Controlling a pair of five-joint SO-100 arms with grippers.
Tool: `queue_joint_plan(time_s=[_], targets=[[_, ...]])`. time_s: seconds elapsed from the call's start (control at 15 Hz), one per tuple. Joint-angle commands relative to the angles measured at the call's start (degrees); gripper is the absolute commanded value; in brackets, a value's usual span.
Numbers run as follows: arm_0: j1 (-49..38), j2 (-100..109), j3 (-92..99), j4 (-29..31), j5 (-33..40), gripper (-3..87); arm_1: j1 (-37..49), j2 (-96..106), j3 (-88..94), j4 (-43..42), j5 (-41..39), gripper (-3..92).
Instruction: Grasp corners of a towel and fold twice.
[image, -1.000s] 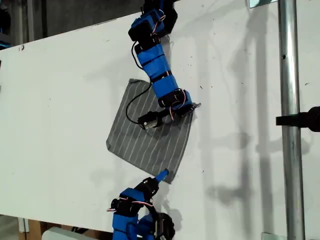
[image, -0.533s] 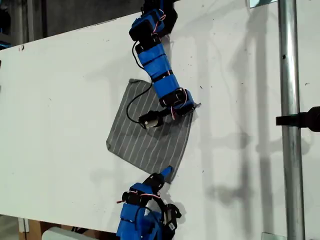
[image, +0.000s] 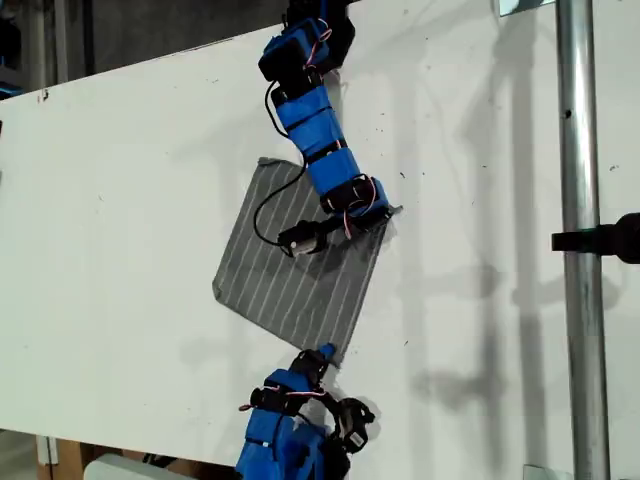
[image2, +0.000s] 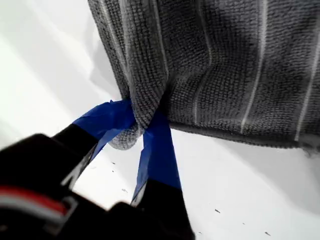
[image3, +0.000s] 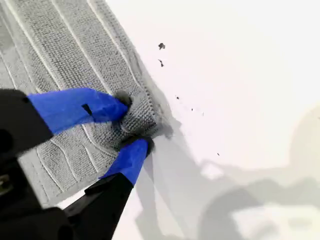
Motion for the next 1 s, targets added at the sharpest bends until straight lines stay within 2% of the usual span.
queue_joint_plan(time_s=[0.0, 0.33, 0.53, 0.67, 0.8, 0.93], targets=[[2.11, 2.2, -0.79, 1.32, -5.71, -2.8, -2.2, 4.66, -0.26, 0.79, 0.62, -0.2], [12.13, 2.37, -17.75, 13.71, -8.35, -2.8, -3.16, 12.13, -0.44, 2.11, 1.14, -0.2], [19.42, 2.64, -30.06, 20.3, -8.88, -2.9, -7.12, 17.67, -6.42, 3.25, -0.97, -0.2], [22.94, 2.72, -36.39, 24.26, -10.72, -2.9, -9.23, 19.6, -9.05, 0.62, -1.32, -0.2], [19.86, 4.22, -34.1, 24.43, -9.93, -2.9, -8.0, 20.48, -6.77, 0.97, -0.97, -0.2], [12.57, 4.75, -32.7, 23.82, -3.25, -2.9, -4.83, 20.83, -5.19, 6.5, -0.26, -0.2]])
